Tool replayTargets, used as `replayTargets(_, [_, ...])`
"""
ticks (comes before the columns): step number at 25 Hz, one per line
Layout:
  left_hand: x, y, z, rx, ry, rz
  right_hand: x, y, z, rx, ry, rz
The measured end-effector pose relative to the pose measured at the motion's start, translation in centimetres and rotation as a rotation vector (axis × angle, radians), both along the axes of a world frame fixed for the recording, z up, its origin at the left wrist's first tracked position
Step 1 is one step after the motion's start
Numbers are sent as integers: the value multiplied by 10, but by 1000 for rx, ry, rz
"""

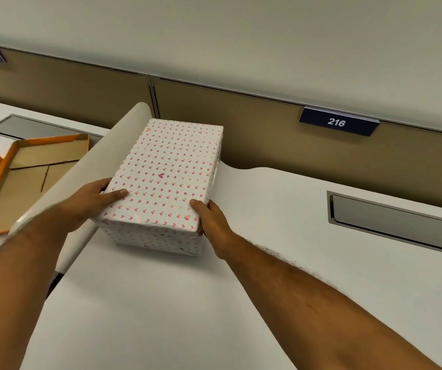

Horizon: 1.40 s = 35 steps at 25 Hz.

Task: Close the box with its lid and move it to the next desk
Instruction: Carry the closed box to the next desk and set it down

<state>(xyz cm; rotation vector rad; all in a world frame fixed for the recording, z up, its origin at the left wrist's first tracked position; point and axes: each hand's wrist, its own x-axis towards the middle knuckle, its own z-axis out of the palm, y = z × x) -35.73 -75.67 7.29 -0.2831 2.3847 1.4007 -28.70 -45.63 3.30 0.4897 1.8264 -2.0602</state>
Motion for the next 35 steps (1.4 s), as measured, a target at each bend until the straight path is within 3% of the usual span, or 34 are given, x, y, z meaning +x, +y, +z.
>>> replayTargets(4, [-8,8,3,-218,71,4,1,3,-1,41,-2,59])
replayTargets(6, [-9,19,7,-502,223,-15,-1,5,6,101,35,44])
replayTargets(8, [4,40,8,-670,401,-60,0,2,6,207,107,-29])
replayTargets(13, [36,95,-21,-674,449,-182,7,-19,2,256,139,-93])
replayTargets(20, [6,68,-18,-684,480,-109,-32,-25,14,350,181,122])
replayTargets(26, [-2,64,-16,-702,471,-123,-40,-17,10,348,156,176])
replayTargets(35, [5,94,11,-717,322,-151,13,22,17,535,294,-25])
